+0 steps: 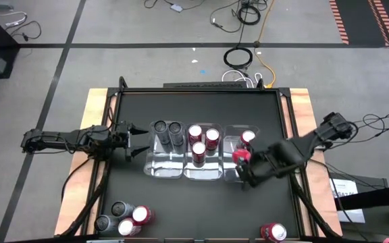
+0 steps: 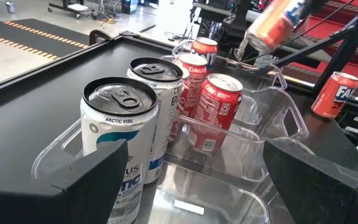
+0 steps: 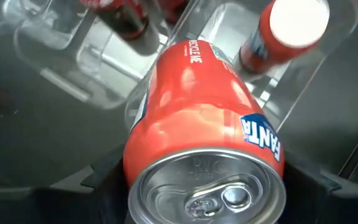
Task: Sort soda cans
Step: Put the red soda can into the right transparent bin
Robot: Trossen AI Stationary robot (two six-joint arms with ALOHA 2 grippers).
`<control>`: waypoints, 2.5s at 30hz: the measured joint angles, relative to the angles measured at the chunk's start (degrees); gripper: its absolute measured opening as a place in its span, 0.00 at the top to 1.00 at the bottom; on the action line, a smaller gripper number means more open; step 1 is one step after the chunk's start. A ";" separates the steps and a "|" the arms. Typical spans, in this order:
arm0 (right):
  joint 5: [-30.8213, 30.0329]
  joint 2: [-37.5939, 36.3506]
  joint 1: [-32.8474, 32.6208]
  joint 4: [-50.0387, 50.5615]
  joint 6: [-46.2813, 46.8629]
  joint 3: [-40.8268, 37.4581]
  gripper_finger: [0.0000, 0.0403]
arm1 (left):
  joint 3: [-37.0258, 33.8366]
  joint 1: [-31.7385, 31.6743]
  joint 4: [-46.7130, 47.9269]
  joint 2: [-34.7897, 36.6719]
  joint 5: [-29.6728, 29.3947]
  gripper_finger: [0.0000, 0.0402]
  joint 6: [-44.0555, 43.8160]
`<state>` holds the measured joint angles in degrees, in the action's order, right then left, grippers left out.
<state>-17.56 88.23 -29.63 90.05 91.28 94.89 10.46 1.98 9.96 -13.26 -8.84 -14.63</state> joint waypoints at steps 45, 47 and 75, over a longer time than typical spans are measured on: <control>7.19 22.91 32.51 -3.49 -59.24 0.00 0.28 | 0.00 -0.02 -0.02 0.00 0.00 0.05 0.02; 7.17 23.06 33.19 -3.53 -62.11 0.00 0.28 | 0.00 0.00 0.00 0.00 0.02 0.05 0.01; 13.09 22.82 35.94 -7.77 -70.08 -4.79 0.24 | 0.02 0.00 -0.02 -0.02 0.02 0.05 0.02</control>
<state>-4.47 111.04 6.31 82.28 21.21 90.11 10.48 1.98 9.94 -13.28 -8.82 -14.61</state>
